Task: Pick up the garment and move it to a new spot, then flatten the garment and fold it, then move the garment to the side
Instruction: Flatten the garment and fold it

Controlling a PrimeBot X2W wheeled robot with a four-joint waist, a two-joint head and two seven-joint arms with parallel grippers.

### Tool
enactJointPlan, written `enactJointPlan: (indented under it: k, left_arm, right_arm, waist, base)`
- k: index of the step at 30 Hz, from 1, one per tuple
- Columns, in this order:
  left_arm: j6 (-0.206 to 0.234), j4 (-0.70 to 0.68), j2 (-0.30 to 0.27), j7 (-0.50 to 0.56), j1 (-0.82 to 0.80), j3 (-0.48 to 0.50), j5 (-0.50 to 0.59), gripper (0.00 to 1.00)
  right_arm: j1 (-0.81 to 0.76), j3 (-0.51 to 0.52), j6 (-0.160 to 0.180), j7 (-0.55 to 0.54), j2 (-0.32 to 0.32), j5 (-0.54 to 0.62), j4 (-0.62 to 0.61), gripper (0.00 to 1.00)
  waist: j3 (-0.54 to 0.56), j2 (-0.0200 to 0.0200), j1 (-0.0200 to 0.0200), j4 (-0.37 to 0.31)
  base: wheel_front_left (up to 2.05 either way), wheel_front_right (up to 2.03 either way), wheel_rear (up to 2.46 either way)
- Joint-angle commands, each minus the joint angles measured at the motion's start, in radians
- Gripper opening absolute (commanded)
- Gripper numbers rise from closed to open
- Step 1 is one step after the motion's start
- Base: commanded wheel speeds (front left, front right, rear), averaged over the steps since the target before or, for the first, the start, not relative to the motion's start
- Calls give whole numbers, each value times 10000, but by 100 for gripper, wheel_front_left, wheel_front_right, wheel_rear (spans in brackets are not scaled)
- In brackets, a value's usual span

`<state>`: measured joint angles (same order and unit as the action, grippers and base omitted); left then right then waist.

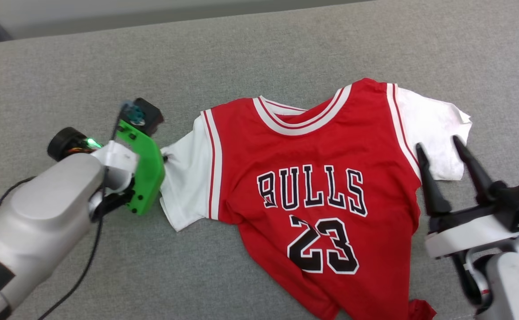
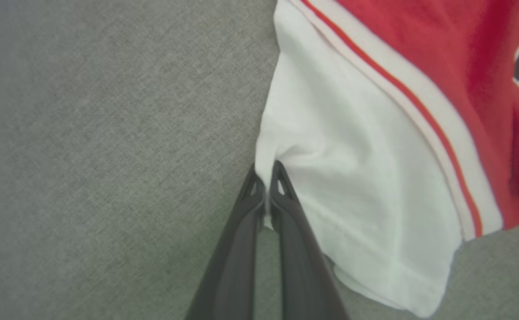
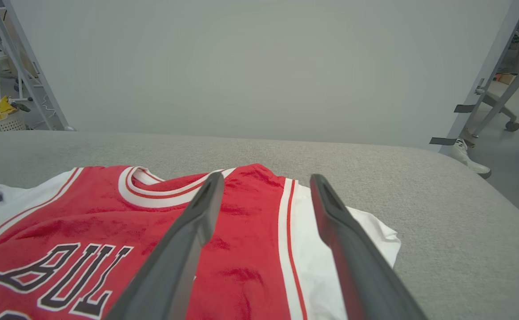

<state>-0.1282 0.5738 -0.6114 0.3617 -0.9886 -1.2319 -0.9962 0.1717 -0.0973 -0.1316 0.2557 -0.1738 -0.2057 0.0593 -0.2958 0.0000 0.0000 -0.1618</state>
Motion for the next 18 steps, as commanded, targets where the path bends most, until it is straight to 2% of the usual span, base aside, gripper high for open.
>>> enactJointPlan:
  k: [1,6,10,14,18]
  left_arm:
    - [-25,-23,-329,-328,-70,37,-121,0]
    - [-25,-319,-1222,-1140,-173,307,-241,0]
    - [99,-591,-1807,-1505,-110,588,-378,0]
    - [314,-906,-2259,-1739,57,807,-561,0]
    - [563,-1232,-2521,-1927,194,856,-513,0]
  right_arm:
    - [233,227,9,61,-210,81,-77,100]
    - [556,1042,9,60,-894,15,-156,100]
    - [972,1357,9,-237,-1677,-159,-129,100]
    - [1596,1203,9,-955,-2613,-579,-112,100]
    - [2446,430,9,-2450,-3686,-1566,-6,100]
  waist:
    - [131,0,0,114]
    - [377,0,0,410]
    - [495,0,0,664]
    - [487,0,0,884]
    - [437,0,0,1083]
  base:
    - [0,0,0]
    - [0,0,0]
    - [0,0,0]
    - [0,0,0]
    - [0,0,0]
